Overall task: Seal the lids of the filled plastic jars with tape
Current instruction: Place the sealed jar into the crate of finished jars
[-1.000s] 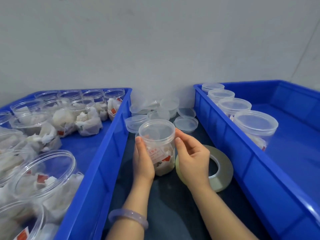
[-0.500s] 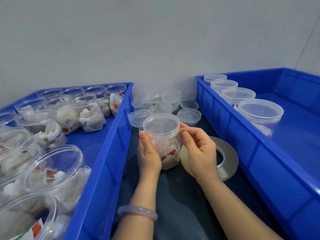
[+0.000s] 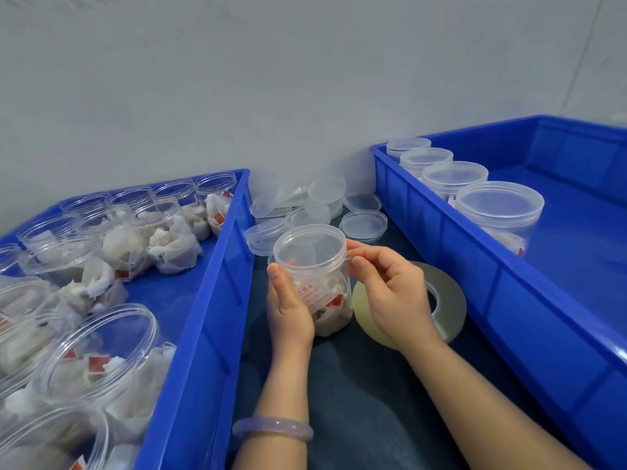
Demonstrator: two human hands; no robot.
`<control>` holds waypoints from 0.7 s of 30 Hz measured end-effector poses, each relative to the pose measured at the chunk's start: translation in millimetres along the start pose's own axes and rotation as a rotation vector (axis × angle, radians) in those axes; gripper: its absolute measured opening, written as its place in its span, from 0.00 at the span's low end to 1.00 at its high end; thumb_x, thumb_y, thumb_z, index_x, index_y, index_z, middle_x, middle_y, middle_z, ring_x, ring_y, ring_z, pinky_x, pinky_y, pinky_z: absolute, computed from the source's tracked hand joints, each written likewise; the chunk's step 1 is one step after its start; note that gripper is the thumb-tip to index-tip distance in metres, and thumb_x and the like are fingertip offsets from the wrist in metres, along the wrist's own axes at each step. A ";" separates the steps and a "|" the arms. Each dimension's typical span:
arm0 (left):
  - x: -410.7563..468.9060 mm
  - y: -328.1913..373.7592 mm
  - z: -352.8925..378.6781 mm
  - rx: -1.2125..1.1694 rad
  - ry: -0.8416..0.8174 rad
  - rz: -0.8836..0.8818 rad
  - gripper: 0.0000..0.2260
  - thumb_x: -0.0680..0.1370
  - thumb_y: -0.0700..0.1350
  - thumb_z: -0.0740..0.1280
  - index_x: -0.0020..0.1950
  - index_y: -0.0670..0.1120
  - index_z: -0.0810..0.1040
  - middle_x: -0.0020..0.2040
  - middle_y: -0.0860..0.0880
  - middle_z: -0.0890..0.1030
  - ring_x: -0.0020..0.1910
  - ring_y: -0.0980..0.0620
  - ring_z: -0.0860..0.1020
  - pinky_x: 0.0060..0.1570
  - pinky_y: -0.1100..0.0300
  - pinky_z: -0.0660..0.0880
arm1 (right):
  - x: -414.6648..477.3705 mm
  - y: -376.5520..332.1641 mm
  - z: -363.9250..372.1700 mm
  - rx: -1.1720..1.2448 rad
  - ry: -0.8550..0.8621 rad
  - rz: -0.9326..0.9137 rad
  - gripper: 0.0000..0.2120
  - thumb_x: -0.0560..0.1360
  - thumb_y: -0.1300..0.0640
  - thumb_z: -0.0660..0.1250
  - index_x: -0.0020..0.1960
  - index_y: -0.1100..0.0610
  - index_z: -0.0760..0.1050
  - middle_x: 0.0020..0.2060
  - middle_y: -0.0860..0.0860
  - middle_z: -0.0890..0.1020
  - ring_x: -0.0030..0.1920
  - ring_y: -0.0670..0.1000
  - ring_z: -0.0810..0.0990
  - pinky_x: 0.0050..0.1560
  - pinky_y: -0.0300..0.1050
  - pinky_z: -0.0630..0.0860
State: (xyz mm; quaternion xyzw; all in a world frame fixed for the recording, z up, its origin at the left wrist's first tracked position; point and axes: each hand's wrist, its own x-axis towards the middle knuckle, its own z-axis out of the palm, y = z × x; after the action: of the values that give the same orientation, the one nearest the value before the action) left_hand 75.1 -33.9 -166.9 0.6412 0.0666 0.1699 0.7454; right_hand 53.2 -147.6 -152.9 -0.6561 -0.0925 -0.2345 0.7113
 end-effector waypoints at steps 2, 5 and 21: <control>-0.7 -0.1 -0.3 -0.001 0.004 -0.002 0.39 0.67 0.69 0.46 0.67 0.47 0.72 0.60 0.48 0.78 0.60 0.51 0.75 0.61 0.56 0.72 | -0.3 -0.4 -1.1 -0.003 -0.007 -0.013 0.11 0.77 0.69 0.63 0.45 0.55 0.79 0.48 0.41 0.83 0.52 0.39 0.81 0.52 0.34 0.77; -1.9 -0.7 0.0 0.003 0.021 0.005 0.38 0.67 0.69 0.45 0.65 0.48 0.73 0.58 0.49 0.78 0.59 0.51 0.76 0.58 0.58 0.72 | -0.9 -2.0 -3.5 0.029 -0.032 -0.027 0.09 0.75 0.71 0.63 0.43 0.60 0.79 0.49 0.43 0.83 0.51 0.39 0.81 0.49 0.32 0.76; -1.3 -1.6 -1.6 -0.005 -0.029 0.021 0.38 0.67 0.70 0.46 0.66 0.48 0.72 0.59 0.48 0.78 0.58 0.52 0.76 0.56 0.58 0.73 | 5.5 -2.4 -9.0 0.117 -0.060 0.051 0.05 0.71 0.70 0.70 0.38 0.63 0.78 0.42 0.41 0.85 0.46 0.42 0.83 0.44 0.31 0.77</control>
State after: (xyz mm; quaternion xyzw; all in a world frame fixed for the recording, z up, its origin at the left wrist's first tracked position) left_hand 73.6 -33.0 -168.8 0.6423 0.0485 0.1688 0.7461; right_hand 55.3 -157.6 -149.5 -0.6222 -0.1108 -0.1907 0.7512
